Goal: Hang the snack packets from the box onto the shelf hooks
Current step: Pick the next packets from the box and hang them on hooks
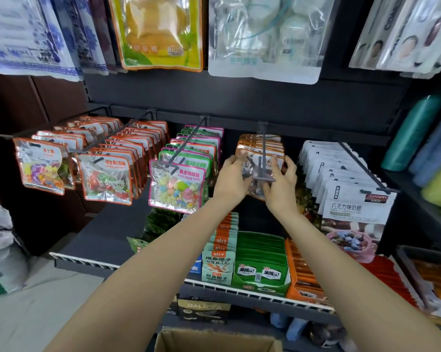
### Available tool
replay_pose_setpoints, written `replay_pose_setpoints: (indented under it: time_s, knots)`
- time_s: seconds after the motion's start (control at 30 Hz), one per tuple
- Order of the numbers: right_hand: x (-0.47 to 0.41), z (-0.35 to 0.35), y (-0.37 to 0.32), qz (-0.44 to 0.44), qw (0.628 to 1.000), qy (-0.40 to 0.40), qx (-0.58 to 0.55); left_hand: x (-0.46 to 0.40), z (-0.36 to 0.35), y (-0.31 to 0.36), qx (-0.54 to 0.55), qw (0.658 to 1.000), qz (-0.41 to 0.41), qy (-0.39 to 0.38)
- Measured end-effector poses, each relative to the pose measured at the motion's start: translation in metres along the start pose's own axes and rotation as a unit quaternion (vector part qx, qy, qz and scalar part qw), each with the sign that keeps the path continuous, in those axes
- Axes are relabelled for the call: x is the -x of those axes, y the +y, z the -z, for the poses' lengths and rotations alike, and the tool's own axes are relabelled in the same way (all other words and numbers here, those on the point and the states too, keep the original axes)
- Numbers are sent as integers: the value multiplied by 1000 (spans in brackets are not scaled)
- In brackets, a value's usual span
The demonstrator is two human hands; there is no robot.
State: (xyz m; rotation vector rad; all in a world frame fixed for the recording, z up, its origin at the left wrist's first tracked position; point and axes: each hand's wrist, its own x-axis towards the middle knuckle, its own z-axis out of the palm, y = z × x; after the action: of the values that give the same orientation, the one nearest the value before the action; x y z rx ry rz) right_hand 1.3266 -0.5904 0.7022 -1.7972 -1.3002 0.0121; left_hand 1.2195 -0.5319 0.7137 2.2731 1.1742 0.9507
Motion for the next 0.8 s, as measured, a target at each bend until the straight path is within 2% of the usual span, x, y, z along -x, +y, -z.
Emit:
replay_pose_setpoints:
  time_s: [0.1, 0.23, 0.37, 0.43, 0.6, 0.8]
  knots:
    - [-9, 1, 2, 5, 998, -26, 49, -12, -4, 0, -15, 1000, 20, -3]
    - [-4, 6, -1, 2, 999, -32, 29, -4, 0, 5, -6, 999, 36, 4]
    - [34, 22, -14, 4, 1000, -19, 7, 43, 13, 10, 4, 999, 29, 19]
    - [65, 27, -22, -4, 999, -46, 14, 76, 20, 9, 2, 1000, 15, 7]
    - [170, 30, -43, -63, 990, -129, 2, 171, 36, -13, -2, 997, 11, -73]
    - [323, 4, -38, -140, 961, -225, 73, 300, 38, -62, 10, 975, 62, -213]
